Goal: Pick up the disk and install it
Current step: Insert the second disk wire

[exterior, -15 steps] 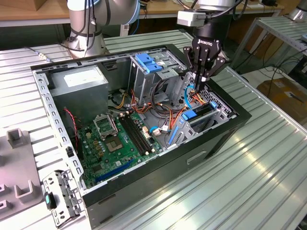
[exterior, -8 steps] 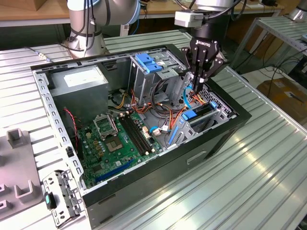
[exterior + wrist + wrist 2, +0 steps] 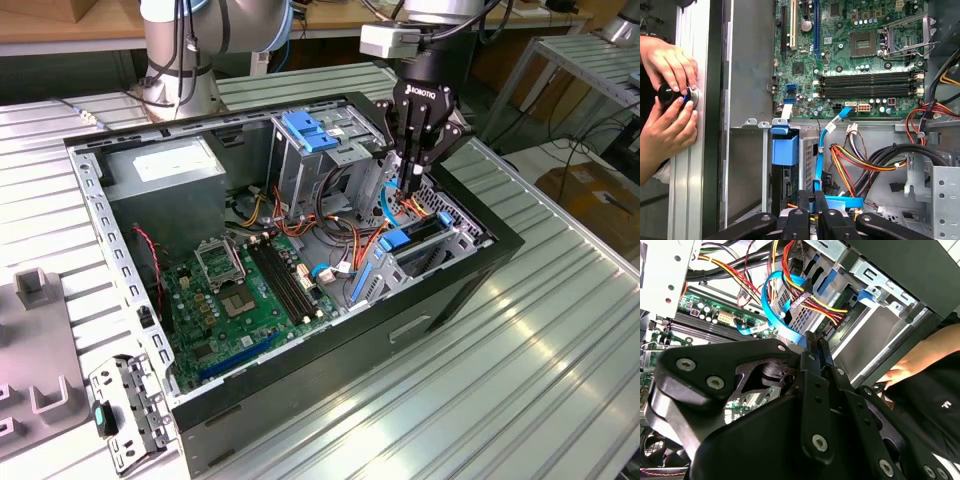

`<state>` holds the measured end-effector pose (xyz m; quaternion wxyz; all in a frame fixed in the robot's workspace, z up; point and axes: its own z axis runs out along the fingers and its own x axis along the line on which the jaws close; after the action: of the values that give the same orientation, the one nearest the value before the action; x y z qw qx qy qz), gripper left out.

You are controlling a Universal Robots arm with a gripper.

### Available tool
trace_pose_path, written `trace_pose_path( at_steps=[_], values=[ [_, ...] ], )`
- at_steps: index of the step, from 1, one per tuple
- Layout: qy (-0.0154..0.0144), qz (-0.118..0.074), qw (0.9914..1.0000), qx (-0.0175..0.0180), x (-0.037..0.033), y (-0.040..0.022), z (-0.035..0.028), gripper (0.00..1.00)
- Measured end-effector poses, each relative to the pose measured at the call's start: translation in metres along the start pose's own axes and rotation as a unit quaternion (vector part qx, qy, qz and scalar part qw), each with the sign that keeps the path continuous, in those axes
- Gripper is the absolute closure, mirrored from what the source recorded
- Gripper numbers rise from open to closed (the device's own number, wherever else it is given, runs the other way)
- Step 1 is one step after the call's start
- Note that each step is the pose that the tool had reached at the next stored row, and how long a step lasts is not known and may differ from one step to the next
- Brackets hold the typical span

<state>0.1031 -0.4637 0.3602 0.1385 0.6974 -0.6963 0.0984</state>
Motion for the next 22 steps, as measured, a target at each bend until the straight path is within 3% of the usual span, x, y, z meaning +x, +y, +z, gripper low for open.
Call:
trace_pose_path(
  at_steps=[22],
  values=[
    [-0.0003, 0.000, 1.00000, 0.0001, 0.0018, 0.0010, 0.0007, 0.84]
  ],
)
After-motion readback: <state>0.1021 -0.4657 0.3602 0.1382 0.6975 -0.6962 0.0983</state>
